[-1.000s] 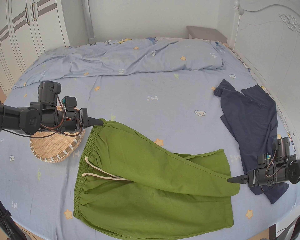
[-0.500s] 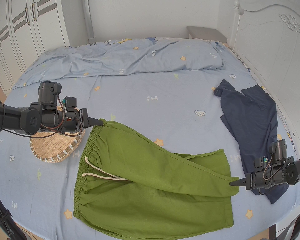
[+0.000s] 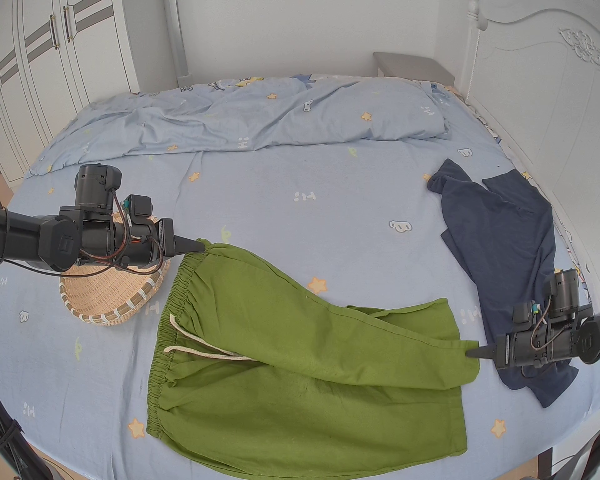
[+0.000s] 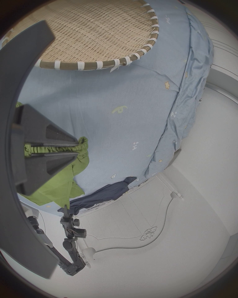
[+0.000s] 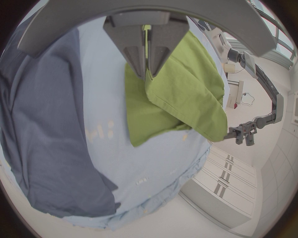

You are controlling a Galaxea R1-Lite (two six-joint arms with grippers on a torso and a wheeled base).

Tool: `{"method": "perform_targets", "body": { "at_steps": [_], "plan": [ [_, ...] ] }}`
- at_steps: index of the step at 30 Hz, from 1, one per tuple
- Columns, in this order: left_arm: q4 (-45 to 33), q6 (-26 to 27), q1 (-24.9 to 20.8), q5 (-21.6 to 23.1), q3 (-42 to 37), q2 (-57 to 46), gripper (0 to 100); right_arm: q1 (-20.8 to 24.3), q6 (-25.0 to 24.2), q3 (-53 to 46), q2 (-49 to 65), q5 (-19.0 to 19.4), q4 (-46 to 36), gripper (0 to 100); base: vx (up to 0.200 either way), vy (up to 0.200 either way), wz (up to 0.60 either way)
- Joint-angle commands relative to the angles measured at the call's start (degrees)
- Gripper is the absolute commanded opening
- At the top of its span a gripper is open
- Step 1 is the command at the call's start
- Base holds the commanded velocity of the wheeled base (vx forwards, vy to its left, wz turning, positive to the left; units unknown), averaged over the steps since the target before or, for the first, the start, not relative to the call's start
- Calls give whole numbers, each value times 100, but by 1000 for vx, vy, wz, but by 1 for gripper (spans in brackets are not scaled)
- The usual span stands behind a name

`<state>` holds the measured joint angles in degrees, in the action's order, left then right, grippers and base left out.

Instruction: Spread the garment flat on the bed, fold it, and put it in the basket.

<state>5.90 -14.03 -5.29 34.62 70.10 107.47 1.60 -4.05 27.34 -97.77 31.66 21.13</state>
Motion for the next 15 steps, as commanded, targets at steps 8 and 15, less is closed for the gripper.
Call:
{"method": "perform_targets", "body": {
  "at_steps": [8,15],
  "plan": [
    [96,-38,345,1,-163,-121,0,192,-96,2012,847,-28,-996,0,0,0,0],
    [113,-47,529,10,-110,-130,0,306,-114,2873,566,-37,-1014,0,0,0,0]
  ]
}}
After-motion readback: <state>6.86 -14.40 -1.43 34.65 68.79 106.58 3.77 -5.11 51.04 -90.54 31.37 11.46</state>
